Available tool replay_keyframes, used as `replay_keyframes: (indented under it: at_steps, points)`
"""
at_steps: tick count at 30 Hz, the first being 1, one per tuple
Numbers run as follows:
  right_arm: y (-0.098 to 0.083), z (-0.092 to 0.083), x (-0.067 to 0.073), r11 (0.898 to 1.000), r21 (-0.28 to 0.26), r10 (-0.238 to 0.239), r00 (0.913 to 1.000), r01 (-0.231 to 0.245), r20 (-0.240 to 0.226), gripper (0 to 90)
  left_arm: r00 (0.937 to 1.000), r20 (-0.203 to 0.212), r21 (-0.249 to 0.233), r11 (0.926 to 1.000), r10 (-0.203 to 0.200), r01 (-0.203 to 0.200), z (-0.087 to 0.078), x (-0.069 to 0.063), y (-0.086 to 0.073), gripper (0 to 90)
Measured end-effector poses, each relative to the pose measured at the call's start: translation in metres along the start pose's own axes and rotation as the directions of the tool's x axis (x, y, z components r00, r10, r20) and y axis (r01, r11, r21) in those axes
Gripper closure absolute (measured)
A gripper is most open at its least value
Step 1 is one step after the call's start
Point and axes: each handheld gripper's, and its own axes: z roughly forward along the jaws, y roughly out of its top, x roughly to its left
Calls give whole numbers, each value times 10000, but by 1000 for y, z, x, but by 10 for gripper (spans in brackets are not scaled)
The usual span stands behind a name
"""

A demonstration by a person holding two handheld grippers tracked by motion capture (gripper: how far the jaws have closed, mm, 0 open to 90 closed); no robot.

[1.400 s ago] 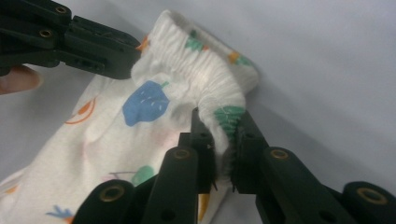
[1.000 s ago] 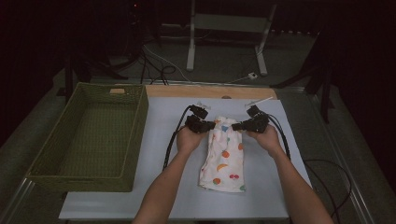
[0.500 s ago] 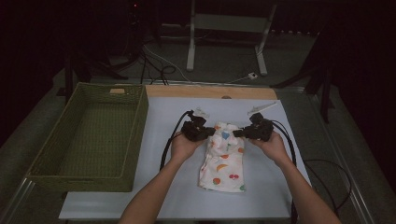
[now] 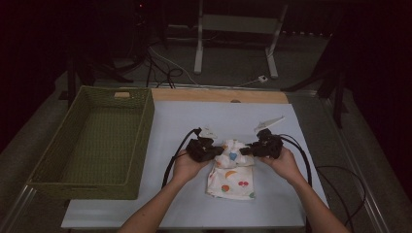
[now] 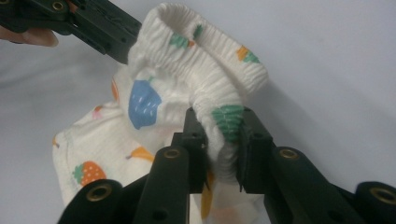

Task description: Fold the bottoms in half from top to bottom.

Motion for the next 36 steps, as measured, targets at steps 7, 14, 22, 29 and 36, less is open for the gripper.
replay_keyframes:
  at_steps: [7,14,22,29,36]
  points:
    - [-9,-5,3,9995,187,246,9991,-240,-351,626,9996,142,205,9995,232,-235,5,-14,-13,888]
    - [-9,-16,0,9985,4,541,9962,-542,-684,592,9969,304,493,9960,728,-742,5,-25,-26,887]
    - [-8,-16,-5,9974,-33,711,9961,-714,-517,774,9911,424,683,9893,1264,-1291,6,-36,-33,887]
    - [-21,0,-5,9951,525,856,9955,-834,-402,833,9879,534,816,9854,1454,-1495,3,-40,-43,887]
    - [-41,6,7,9951,623,804,9947,-764,-640,851,9870,648,796,9851,1472,-1522,2,-43,-50,882]
